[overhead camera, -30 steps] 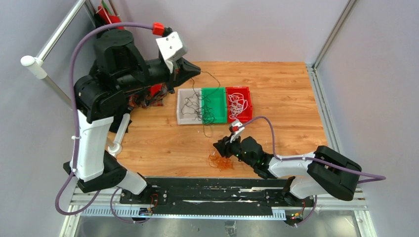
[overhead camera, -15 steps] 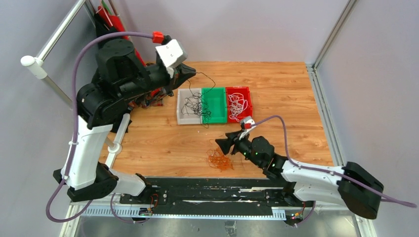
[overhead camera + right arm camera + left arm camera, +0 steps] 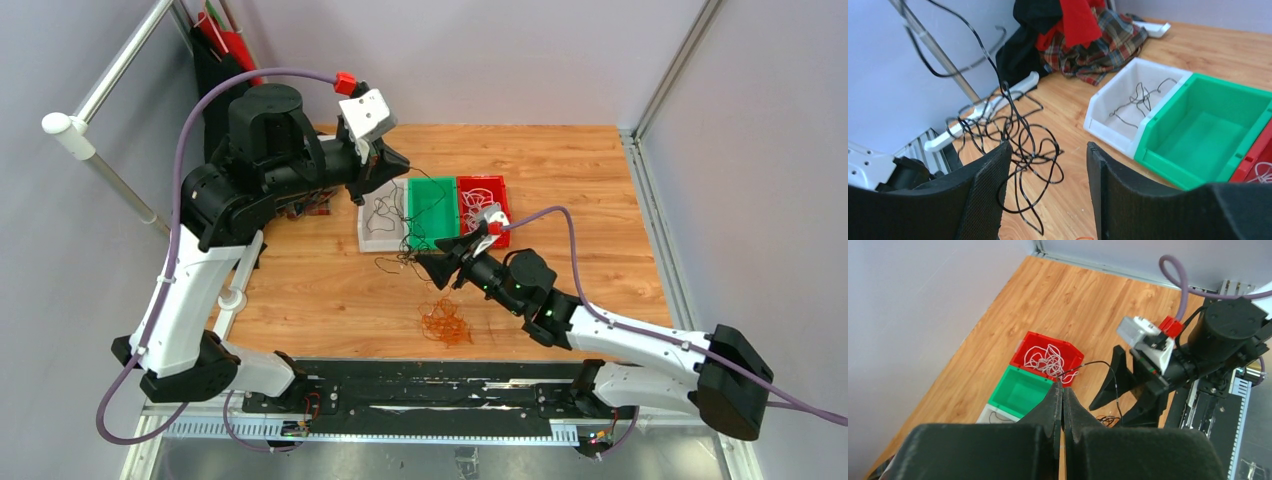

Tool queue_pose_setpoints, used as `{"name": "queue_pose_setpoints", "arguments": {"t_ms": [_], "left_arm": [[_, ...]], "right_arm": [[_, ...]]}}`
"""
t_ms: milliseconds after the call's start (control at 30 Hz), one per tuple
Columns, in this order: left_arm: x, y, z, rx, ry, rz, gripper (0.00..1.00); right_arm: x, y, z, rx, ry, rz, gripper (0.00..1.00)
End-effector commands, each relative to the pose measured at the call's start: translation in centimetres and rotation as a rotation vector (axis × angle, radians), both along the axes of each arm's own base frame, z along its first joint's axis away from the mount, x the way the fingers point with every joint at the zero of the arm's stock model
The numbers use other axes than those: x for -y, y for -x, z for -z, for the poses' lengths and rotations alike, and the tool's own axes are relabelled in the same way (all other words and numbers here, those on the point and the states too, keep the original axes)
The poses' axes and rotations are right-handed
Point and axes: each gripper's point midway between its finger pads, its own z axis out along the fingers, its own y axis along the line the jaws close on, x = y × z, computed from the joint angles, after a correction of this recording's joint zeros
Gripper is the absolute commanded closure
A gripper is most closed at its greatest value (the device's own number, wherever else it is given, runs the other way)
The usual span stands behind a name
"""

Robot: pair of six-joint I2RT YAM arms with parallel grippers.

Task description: Untangle the cables

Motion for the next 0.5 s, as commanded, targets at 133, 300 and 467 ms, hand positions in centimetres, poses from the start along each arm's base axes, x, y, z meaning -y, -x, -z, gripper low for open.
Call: {"name": "queue_pose_setpoints", "arguments": {"t_ms": [133,300,467], "left_arm": [[0.2,1.5,-1.8,-0.018,0.079,0.040,1.00],[0.2,1.9,-1.9,-0.029,0.089,0.049,1.00],[-0.1,2.0,-2.4,-0.011,0.093,0.043,1.00]], "right_arm": [[-1.0,-1.9,-0.5,-0.005,0.003,0.052,0.53],[0.0,-3.2,-0.8,-0.011,-0.005,0.145,0.69],[1.0,-3.9,1.3,-0.037,0.061,0.207,0.86]]}}
